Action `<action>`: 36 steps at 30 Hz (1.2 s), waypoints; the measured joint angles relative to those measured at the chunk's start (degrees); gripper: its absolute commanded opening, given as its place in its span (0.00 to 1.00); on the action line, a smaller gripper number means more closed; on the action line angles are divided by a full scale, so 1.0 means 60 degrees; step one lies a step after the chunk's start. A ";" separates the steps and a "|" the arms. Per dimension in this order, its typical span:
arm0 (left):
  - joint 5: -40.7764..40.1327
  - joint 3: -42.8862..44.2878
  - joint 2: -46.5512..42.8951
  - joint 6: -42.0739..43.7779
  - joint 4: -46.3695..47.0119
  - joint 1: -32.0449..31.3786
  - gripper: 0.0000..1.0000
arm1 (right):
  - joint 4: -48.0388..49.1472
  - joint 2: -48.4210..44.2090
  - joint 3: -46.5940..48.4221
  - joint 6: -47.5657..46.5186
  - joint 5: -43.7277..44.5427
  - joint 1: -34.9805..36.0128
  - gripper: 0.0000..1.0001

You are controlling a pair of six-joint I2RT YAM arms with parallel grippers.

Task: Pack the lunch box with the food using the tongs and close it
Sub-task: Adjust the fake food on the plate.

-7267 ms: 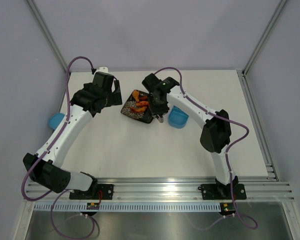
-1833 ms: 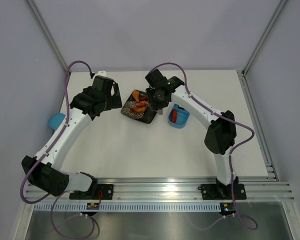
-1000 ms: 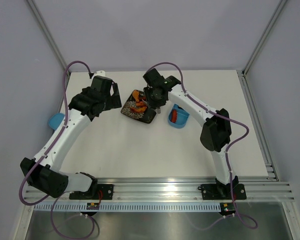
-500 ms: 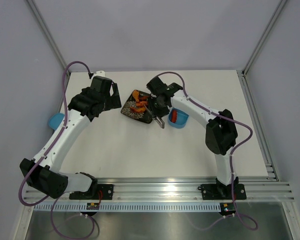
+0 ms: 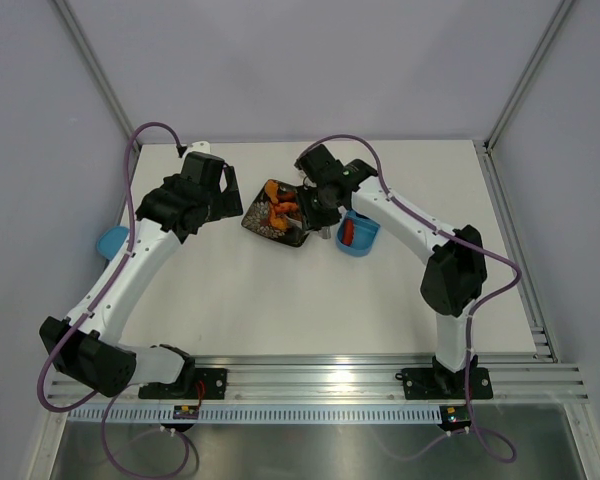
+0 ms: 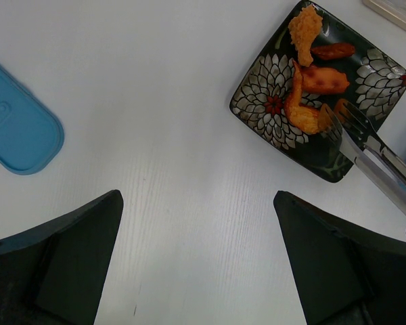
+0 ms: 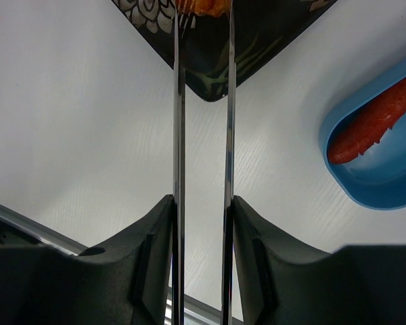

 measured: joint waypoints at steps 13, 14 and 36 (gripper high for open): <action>-0.0004 0.0000 0.0000 -0.0036 -0.0004 0.0000 0.99 | -0.0565 0.0769 0.2095 -0.0080 0.0688 -0.0222 0.43; -0.0004 0.0000 0.0000 -0.0040 0.0000 0.0000 0.99 | -0.0608 0.0867 0.2178 -0.0066 0.0725 -0.0321 0.43; 0.0004 0.0000 0.0011 -0.0098 0.0000 0.0000 0.99 | -0.0648 0.1909 0.1774 -0.0350 0.0463 -0.0634 0.40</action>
